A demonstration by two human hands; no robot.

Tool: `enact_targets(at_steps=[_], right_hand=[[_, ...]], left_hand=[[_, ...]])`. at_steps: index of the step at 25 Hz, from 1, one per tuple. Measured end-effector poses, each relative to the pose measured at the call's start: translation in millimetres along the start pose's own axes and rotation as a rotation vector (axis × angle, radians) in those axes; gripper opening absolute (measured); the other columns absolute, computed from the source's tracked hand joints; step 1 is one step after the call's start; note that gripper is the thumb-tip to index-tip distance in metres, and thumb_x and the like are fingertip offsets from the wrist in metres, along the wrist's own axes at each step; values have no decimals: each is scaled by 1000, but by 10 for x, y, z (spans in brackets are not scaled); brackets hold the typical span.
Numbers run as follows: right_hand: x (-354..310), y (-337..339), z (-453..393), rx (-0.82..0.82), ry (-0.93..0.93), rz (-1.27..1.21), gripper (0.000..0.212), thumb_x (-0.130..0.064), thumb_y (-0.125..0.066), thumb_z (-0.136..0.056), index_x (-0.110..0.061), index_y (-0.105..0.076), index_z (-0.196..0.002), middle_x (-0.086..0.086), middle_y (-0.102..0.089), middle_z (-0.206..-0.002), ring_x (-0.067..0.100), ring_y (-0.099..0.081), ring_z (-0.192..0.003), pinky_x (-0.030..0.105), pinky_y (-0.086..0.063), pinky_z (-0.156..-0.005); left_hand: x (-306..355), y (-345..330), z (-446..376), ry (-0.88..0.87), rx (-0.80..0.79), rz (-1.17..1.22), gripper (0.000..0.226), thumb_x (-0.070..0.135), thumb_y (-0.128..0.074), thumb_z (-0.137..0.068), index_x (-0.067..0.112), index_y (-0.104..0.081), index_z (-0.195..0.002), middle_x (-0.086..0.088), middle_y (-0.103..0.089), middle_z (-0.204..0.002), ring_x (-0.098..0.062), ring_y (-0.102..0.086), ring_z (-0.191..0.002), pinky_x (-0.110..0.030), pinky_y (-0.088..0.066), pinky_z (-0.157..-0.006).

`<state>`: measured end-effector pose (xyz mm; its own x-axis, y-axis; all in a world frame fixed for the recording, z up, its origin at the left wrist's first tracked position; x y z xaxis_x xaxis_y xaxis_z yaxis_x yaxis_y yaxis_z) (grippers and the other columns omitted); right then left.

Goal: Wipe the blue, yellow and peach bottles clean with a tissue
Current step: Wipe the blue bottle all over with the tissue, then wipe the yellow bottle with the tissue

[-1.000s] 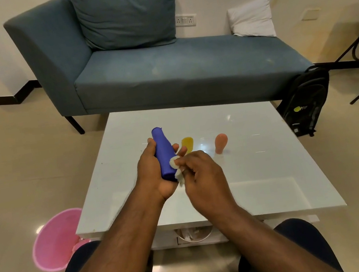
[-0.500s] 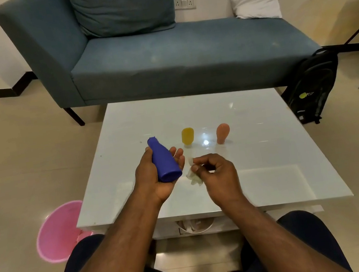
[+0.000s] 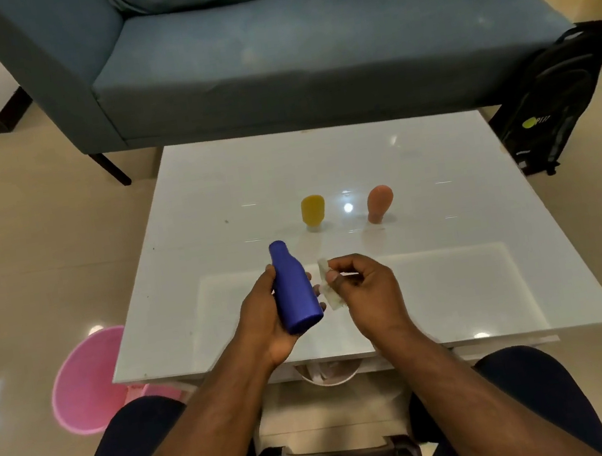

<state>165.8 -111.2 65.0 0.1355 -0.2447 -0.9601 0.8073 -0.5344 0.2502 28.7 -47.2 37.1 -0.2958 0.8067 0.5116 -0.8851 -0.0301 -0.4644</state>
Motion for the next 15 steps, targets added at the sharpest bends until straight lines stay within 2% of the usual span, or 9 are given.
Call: enact_targets(at_steps=[2, 4, 8, 11, 13, 15], right_hand=[[202, 36, -121, 3, -107, -77, 16, -14, -66, -88, -30, -67, -85, -10, -70, -89, 13, -66, -86, 32, -56, -79], [417, 44, -209, -6, -201, -133, 14, -12, -67, -87, -26, -69, -87, -4, -70, -89, 19, -66, -88, 36, -57, -79], [676, 0, -386, -30, -249, -111, 11, -14, -69, -86, -24, -70, -90, -4, -71, -90, 17, -66, -88, 32, -56, -77], [733, 5, -484, -31, -252, -108, 11, -13, -69, -86, -23, -71, -87, -5, -71, -86, 15, -67, -83, 29, -55, -72], [769, 16, -526, -27, -265, -125, 11, -11, -68, -86, -22, -71, -85, -3, -72, -85, 13, -68, -80, 27, -54, -68], [808, 26, -570, -24, -282, -128, 11, -12, -67, -87, -21, -71, -85, -3, -72, -85, 11, -68, -77, 25, -53, -63]], left_hand=[[68, 57, -150, 3, 7, -12, 40, 24, -63, -96, 10, -54, -133, -16, -67, -126, -31, -68, -101, -45, -59, -77], [148, 85, -332, -35, 27, -137, 43, 14, -64, -95, 8, -53, -136, -15, -64, -127, -29, -65, -105, -44, -58, -78], [527, 119, -727, -240, 57, -439, 43, 5, -61, -97, 9, -50, -139, -15, -63, -132, -28, -64, -115, -44, -56, -90], [979, 114, -993, -440, 104, -690, 43, 0, -65, -93, 18, -54, -130, -11, -64, -128, -29, -62, -118, -50, -53, -100], [1189, 57, -1134, -506, 111, -831, 44, -2, -65, -91, 23, -54, -125, -8, -64, -125, -27, -62, -116, -47, -53, -100], [1295, 24, -1266, -539, 116, -908, 44, -4, -64, -90, 22, -53, -125, -6, -63, -124, -22, -62, -111, -37, -52, -95]])
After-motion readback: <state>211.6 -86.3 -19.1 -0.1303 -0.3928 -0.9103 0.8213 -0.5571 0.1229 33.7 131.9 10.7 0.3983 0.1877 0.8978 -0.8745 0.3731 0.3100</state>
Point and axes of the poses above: each hand's wrist, its own z-axis away from the middle knuckle, its own y-axis out of the back of the hand, x = y × z, the point moved 3 cm from there along -z, towards the middle knuckle
